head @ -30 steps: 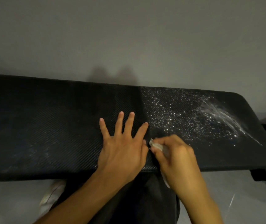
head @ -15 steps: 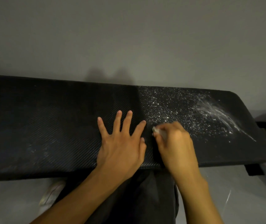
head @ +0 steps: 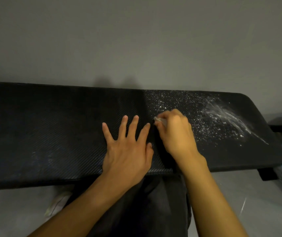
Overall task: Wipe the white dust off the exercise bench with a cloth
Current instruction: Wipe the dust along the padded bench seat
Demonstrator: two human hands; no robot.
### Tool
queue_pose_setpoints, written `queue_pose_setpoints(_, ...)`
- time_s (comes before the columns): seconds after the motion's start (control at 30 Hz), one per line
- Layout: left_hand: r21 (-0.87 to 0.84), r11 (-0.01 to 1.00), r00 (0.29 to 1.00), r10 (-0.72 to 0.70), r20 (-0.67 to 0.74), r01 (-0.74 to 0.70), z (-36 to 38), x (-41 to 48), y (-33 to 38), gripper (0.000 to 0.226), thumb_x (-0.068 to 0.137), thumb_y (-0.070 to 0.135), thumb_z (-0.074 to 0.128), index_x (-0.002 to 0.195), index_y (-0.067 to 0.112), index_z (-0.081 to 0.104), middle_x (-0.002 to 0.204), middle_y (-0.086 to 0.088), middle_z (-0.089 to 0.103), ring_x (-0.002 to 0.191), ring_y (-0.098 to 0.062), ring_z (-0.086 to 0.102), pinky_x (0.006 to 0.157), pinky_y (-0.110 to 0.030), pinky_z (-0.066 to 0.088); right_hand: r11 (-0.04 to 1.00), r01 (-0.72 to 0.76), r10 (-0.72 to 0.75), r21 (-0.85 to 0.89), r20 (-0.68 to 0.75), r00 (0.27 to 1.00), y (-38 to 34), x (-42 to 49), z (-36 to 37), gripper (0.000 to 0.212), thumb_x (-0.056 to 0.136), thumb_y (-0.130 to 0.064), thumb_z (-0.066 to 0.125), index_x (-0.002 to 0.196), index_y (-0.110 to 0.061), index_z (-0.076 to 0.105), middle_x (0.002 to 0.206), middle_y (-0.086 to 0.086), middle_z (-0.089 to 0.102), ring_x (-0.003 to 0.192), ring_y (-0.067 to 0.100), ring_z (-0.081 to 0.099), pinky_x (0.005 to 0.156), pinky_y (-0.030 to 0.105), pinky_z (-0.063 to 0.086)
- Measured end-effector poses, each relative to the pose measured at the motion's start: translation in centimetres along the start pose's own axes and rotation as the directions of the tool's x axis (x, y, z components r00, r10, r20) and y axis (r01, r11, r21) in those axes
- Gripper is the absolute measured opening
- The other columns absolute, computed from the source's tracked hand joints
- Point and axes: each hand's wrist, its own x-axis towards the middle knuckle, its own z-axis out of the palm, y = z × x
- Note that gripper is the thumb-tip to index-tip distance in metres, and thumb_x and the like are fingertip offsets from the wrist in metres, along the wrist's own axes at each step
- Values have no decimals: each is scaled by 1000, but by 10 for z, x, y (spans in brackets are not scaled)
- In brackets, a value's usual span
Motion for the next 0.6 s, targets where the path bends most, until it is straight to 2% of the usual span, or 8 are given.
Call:
queue_pose_setpoints(0.1, -8, 1000, 1000, -7, 6, 7, 0, 2, 1, 64, 99, 50, 22, 157, 26, 35, 167, -13, 28, 157, -37, 18, 112, -83, 11, 996, -1, -8, 90, 100, 995, 4, -21, -5, 17, 93, -27, 67, 109, -25, 72, 110, 0, 65, 102, 23, 65, 88, 40, 53)
queue_pose_setpoints(0.17, -4, 1000, 1000, -12, 1, 12, 0, 2, 1, 64, 99, 50, 24, 157, 25, 37, 166, -14, 30, 156, -38, 20, 112, -83, 11, 995, -30, 19, 91, 122, 992, 11, -33, -11, 13, 91, -27, 70, 104, -26, 73, 108, -2, 66, 101, 21, 66, 88, 39, 53)
queue_pose_setpoints(0.3, 3, 1000, 1000, -6, -1, 6, 1, 1, 1, 64, 99, 49, 25, 156, 24, 37, 166, -14, 31, 155, -38, 22, 112, -83, 13, 998, -69, 69, 1, -34, 997, 8, -2, -4, 21, 96, -25, 65, 114, -15, 69, 114, 9, 59, 98, 34, 65, 84, 49, 54)
queue_pose_setpoints(0.47, -13, 1000, 1000, -4, -7, 4, 1, 1, 1, 63, 99, 49, 26, 156, 23, 38, 165, -14, 33, 155, -39, 23, 112, -83, 14, 997, 54, -56, 52, 32, 998, 3, -16, 1, 20, 94, -25, 66, 113, -21, 72, 110, 4, 63, 98, 28, 66, 84, 45, 54)
queue_pose_setpoints(0.53, -7, 1000, 1000, -8, -8, 8, 2, 1, 1, 63, 99, 50, 26, 156, 24, 37, 165, -14, 32, 155, -39, 23, 111, -83, 14, 999, 34, -36, 43, 40, 999, 7, -26, -5, 18, 93, -27, 68, 109, -23, 73, 108, 3, 65, 97, 28, 66, 84, 44, 54)
queue_pose_setpoints(0.6, -5, 1000, 1000, -9, 0, 9, 2, 2, 1, 65, 99, 50, 24, 157, 24, 36, 166, -14, 31, 156, -39, 21, 110, -85, 11, 1000, -19, 19, -21, 9, 1000, 6, -10, -3, 19, 96, -28, 64, 109, -16, 72, 109, 9, 62, 95, 34, 66, 82, 46, 55)
